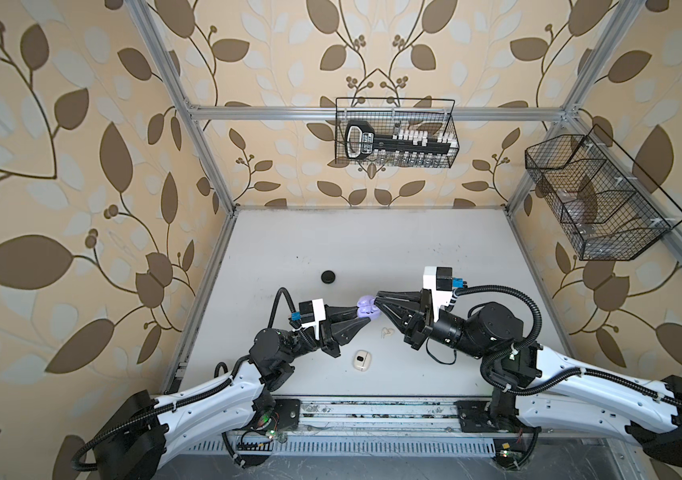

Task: Insert the wireless bluetooth earbuds into the charging case
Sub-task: 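Lower the earbud into the open lilac case held by the left gripper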

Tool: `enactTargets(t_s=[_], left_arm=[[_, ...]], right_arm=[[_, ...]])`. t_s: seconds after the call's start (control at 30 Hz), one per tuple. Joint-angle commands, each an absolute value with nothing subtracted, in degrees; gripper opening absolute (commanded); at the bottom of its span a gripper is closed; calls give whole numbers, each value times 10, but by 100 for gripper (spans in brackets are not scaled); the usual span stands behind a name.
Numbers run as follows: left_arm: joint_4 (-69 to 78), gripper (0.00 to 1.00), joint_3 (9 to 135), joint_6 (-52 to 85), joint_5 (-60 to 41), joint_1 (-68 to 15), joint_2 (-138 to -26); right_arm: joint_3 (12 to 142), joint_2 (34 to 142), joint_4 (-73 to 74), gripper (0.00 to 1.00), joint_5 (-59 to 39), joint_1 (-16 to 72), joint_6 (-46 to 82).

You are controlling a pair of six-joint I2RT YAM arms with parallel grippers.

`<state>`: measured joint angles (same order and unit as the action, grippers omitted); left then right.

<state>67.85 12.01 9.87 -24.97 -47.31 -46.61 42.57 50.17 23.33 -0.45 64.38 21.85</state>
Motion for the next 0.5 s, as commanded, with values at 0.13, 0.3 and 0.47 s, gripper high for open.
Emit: enactTargets(t_s=[0.13,0.3,0.47], left_arm=[[718,0,115,77,-241,-477,-446],[722,0,115,80,-242,-478,-450],[726,0,112,79,-241,-478,-447]], right_arm=[[399,500,264,14,-10,647,228],[399,522,268,13,-17,646,232],[400,530,270,13,-23,646,235]])
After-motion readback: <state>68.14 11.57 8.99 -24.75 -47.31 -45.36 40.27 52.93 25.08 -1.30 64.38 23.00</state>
